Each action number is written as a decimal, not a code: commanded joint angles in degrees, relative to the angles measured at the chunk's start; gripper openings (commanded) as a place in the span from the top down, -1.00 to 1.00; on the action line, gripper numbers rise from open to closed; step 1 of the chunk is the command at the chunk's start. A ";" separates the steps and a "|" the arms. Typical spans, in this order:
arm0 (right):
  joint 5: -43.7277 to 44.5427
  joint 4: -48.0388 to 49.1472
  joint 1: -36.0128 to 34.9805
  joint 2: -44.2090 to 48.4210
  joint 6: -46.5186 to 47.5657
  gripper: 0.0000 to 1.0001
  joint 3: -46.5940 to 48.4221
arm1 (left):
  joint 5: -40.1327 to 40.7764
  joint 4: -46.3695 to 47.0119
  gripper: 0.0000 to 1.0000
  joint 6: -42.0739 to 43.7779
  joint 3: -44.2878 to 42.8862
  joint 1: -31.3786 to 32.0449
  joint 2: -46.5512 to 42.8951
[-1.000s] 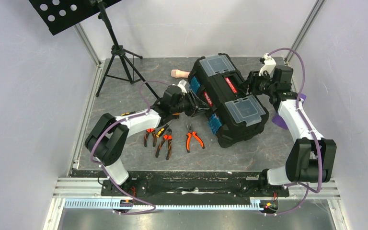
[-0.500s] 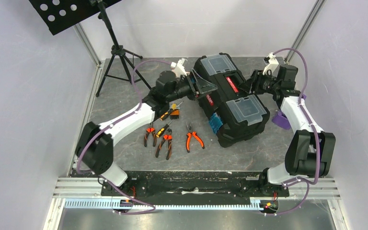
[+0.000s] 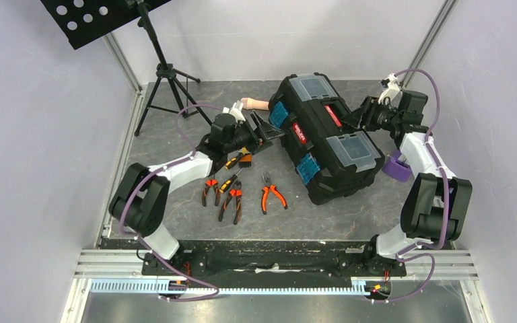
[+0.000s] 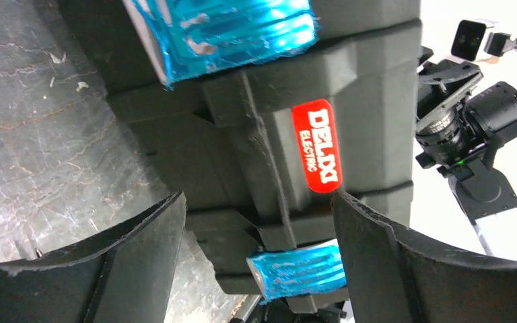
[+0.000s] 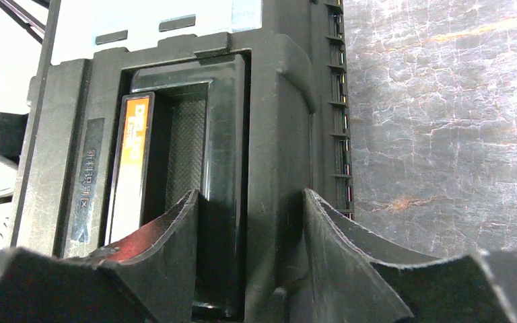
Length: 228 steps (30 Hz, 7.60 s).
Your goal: Pack the tool kit
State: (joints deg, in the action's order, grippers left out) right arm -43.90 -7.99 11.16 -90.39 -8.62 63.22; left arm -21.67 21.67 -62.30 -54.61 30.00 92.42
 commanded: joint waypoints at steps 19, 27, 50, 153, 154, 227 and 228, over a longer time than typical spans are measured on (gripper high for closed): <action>16.17 -20.50 -0.12 -19.06 8.13 0.46 -7.27 | -4.53 25.02 -0.50 -11.98 -11.40 4.19 19.26; 16.35 -20.00 -4.02 -18.82 8.10 0.45 -10.04 | -3.12 26.10 -0.23 -13.24 -9.07 8.47 16.73; 9.80 -7.38 -4.24 -12.94 -1.08 0.48 -22.96 | -2.26 16.85 0.00 -6.92 -7.18 10.61 -1.76; 14.29 -12.63 -0.81 11.58 -2.07 -0.21 3.79 | 9.61 -21.01 -0.75 13.36 -11.66 11.00 -6.99; 13.96 -11.55 -0.83 11.54 -2.69 -0.21 2.83 | 9.15 -20.83 -0.75 13.07 -12.26 11.25 -6.28; 54.78 -12.86 -36.47 -6.89 21.43 -0.24 30.70 | 21.93 -39.16 -0.68 17.03 -30.53 5.25 14.06; 54.69 -12.72 -36.47 -7.18 21.51 -0.24 30.15 | 21.93 -39.08 -0.68 17.04 -30.43 5.16 14.11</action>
State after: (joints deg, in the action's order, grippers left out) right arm 3.95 -20.14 -25.47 -96.55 11.18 92.05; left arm -0.10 -12.88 -46.63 -87.20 35.31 103.59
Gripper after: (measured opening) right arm 0.616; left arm 0.839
